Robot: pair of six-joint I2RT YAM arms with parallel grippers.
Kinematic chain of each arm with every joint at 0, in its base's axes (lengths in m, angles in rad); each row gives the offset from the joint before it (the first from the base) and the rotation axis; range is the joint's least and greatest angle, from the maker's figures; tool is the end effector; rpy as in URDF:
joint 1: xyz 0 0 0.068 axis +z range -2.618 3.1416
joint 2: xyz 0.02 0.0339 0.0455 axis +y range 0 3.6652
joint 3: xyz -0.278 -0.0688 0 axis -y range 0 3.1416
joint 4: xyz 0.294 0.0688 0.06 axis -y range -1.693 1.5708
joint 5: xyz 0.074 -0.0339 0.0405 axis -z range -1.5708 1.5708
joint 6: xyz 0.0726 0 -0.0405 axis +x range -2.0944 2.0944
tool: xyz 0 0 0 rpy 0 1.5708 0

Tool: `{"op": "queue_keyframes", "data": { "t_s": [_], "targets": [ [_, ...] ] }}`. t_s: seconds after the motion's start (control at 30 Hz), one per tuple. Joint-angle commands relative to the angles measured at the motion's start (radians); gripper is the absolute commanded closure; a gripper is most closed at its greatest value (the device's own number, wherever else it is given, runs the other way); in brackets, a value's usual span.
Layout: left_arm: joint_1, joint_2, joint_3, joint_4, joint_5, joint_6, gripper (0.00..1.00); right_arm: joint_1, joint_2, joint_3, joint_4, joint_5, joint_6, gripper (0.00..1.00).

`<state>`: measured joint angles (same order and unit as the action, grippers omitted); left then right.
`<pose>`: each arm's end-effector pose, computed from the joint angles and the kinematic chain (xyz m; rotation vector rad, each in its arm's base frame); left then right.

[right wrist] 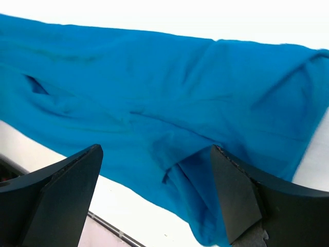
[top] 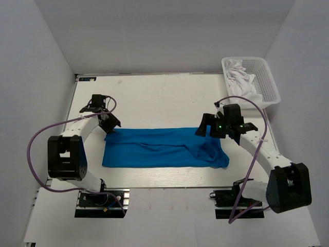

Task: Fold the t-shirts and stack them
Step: Fold the other side of the tshirt into a rectangle

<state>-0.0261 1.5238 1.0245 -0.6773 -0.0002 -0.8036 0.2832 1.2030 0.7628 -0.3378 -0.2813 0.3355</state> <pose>0.3500 -0.0091 0.1677 -1.0508 2.5653 -0.2229 0.2958 0.1071 0.2010 -0.0793 2.3979 0.6282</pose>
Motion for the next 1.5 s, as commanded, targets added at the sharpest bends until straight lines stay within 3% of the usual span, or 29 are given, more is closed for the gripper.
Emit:
{"op": "queue_keyframes", "data": {
  "t_s": [0.0, 0.33, 0.5, 0.67, 1.0, 1.17, 1.47],
  "targets": [
    [-0.009, 0.004, -0.030, 0.261, 0.215, -0.017, 0.52, 0.008, 0.047, 0.018, 0.083, -0.074, -0.006, 0.10],
    [-0.028, 0.058, -0.121, 0.160, 0.105, -0.008, 0.52, 0.039, 0.213, -0.002, 0.169, -0.151, -0.012, 0.10],
    [-0.028, 0.036, -0.165, 0.124, 0.055, -0.008, 0.52, 0.057, 0.228, -0.004, 0.142, -0.001, -0.107, 0.10],
    [-0.028, 0.058, -0.156, 0.124, 0.046, -0.008, 0.53, 0.088, 0.259, 0.043, 0.011, -0.035, -0.168, 0.10],
    [-0.018, 0.087, -0.118, 0.104, 0.005, 0.011, 0.53, 0.177, -0.005, -0.017, -0.369, -0.354, -0.092, 0.10],
    [-0.009, 0.096, -0.118, 0.104, -0.004, 0.020, 0.53, 0.178, -0.042, -0.023, -0.446, -0.286, -0.099, 0.10],
    [-0.009, 0.107, -0.118, 0.094, -0.004, 0.040, 0.54, 0.172, 0.059, 0.201, -0.293, -0.101, -0.119, 0.10]
  ]
}}
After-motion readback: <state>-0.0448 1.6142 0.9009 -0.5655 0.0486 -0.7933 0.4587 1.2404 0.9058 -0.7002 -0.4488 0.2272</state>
